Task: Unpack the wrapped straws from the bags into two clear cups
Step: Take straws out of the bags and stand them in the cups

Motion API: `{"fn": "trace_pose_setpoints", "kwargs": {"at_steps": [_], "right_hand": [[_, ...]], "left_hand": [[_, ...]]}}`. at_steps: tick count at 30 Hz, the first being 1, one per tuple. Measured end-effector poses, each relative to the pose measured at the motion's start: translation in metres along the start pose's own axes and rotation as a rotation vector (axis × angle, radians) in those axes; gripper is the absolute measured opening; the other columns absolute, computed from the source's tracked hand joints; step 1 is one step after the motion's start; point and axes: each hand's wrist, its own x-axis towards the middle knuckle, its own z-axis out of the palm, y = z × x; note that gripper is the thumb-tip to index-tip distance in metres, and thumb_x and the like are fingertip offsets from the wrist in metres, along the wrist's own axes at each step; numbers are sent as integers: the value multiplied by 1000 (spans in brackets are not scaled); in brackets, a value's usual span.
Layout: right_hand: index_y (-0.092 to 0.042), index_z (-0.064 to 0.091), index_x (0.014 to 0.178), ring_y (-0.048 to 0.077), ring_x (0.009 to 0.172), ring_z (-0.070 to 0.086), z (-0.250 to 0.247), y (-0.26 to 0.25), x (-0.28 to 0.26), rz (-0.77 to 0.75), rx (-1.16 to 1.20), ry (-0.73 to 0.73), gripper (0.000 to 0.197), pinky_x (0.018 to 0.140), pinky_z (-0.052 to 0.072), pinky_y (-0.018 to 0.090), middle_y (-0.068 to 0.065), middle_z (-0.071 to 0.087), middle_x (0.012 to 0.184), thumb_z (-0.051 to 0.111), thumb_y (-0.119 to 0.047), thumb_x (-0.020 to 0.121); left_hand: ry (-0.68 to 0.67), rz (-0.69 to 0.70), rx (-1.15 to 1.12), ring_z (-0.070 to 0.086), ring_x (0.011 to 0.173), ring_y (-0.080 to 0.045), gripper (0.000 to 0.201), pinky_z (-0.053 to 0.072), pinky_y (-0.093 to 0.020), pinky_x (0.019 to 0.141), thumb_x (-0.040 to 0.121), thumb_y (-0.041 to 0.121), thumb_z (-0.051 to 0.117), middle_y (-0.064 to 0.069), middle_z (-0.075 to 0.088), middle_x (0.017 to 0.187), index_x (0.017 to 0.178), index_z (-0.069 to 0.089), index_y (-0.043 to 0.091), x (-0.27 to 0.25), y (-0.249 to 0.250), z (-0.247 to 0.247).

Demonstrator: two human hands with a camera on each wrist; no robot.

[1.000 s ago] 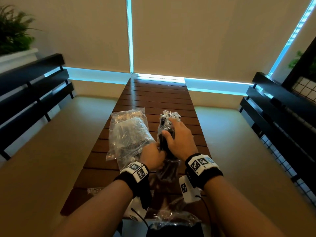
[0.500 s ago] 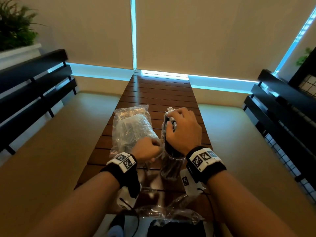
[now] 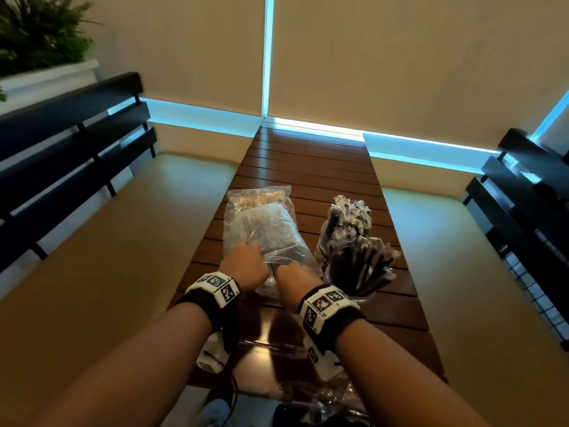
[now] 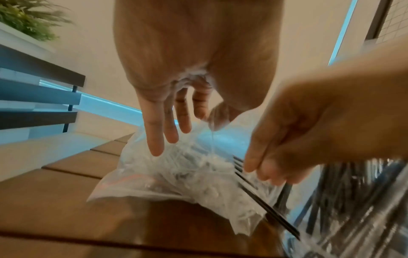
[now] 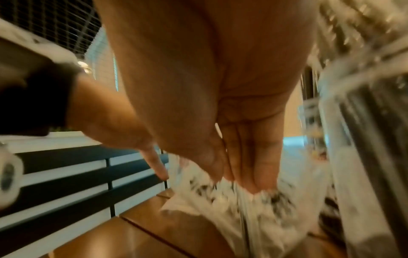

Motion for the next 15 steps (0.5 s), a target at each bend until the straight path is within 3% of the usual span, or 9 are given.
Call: {"fn": "trace_pose_setpoints", "kwargs": {"at_steps": [2, 4, 7, 9, 11, 15], "right_hand": [[-4, 63, 113, 34, 106, 64, 12, -3, 17, 55, 6, 32, 24, 85, 52, 41, 16, 65, 116, 50, -11, 94], [-9, 64, 114, 29, 106, 64, 19, -7, 33, 82, 27, 78, 25, 83, 52, 38, 12, 65, 117, 52, -16, 93], [-18, 66, 114, 25, 110, 60, 24, -9, 53, 73, 56, 110, 29, 87, 49, 36, 5, 64, 120, 53, -32, 91], [-18, 67, 111, 26, 113, 58, 23, -12, 64, 39, 76, 65, 29, 93, 48, 37, 5, 63, 122, 48, -30, 92], [-17, 67, 108, 27, 112, 59, 21, -15, 74, 49, 113, -9, 25, 91, 47, 36, 6, 64, 121, 48, -24, 94], [-22, 61, 120, 26, 117, 56, 26, -15, 85, 124, 264, -110, 30, 98, 45, 33, 5, 59, 129, 45, -25, 95]], "left_hand": [[27, 27, -44, 54, 79, -29, 18, 37, -30, 64, 82, 18, 58, -10, 54, 85, 70, 44, 14, 3, -2, -11], [29, 59, -54, 46, 71, -24, 29, 31, -28, 61, 82, 15, 58, -4, 48, 73, 62, 37, 17, 2, -7, -19], [13, 101, -83, 43, 73, -20, 24, 28, -27, 61, 82, 12, 58, -4, 48, 76, 65, 41, 15, 1, -17, -20], [-10, 112, -114, 42, 74, -19, 29, 26, -27, 61, 81, 13, 59, -3, 46, 75, 62, 38, 18, 1, -24, -17], [-26, 133, -141, 45, 73, -21, 32, 29, -28, 61, 80, 12, 58, -1, 44, 72, 60, 35, 21, 1, -30, -14], [-30, 137, -178, 49, 75, -21, 20, 35, -27, 65, 80, 11, 53, -1, 49, 75, 64, 44, 19, 2, -42, -12]]}}
